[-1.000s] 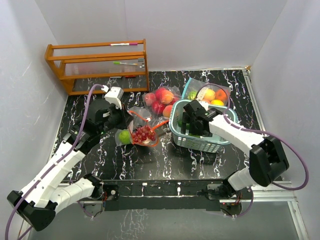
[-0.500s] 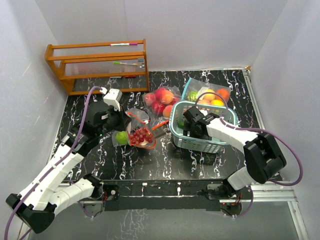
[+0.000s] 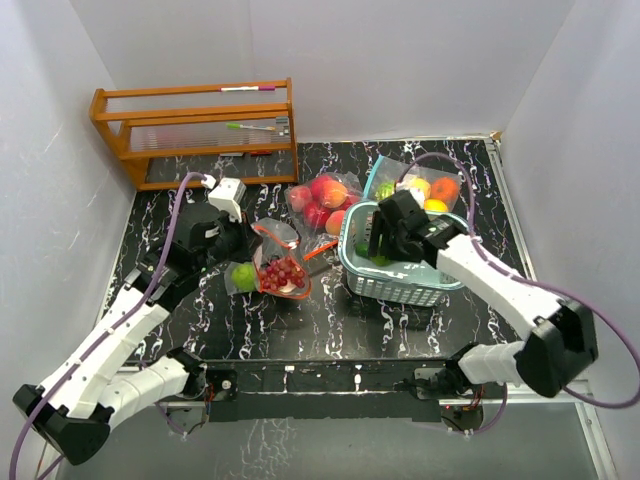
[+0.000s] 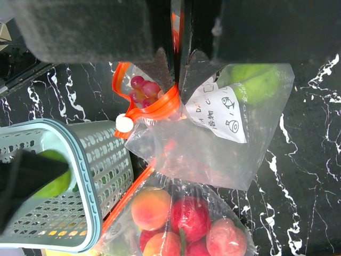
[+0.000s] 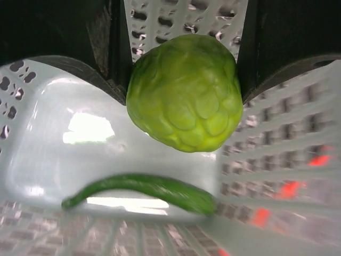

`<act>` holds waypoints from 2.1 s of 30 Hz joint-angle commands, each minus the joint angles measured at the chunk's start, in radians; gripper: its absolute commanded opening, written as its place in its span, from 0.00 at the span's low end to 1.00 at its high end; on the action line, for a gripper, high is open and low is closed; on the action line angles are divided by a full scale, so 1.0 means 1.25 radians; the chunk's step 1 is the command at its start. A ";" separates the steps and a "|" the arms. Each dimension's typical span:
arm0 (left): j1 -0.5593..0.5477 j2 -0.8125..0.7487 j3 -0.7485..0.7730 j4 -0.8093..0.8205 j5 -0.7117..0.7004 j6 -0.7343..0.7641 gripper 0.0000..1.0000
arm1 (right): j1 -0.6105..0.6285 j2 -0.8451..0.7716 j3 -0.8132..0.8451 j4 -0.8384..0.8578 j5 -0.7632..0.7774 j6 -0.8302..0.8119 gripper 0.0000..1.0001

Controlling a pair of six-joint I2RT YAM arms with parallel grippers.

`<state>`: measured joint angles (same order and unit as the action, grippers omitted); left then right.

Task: Place the food in the zip-top bag and seal the zipper
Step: Pick up the fake vegetable from the bin, then place the fake vegetable in the zipper food storage bag.

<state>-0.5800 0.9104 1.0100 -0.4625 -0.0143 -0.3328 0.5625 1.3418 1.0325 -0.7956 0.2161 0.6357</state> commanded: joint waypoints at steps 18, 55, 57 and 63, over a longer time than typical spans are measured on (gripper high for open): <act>0.001 0.100 0.050 0.049 0.016 -0.024 0.00 | 0.319 -0.134 0.116 0.380 -0.237 -0.176 0.23; 0.001 0.023 0.046 -0.008 0.025 -0.028 0.00 | 0.336 0.188 0.145 0.721 -0.050 -0.095 0.97; 0.001 0.027 0.043 -0.003 0.021 -0.027 0.00 | 0.337 0.170 0.149 0.705 -0.088 -0.099 0.98; 0.001 0.038 0.030 0.018 0.015 -0.034 0.00 | 0.338 0.130 0.144 0.678 -0.191 -0.101 0.98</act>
<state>-0.5716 0.9688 1.0397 -0.4843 -0.0174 -0.3603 0.9810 1.5791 1.1564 0.0036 0.0673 0.5053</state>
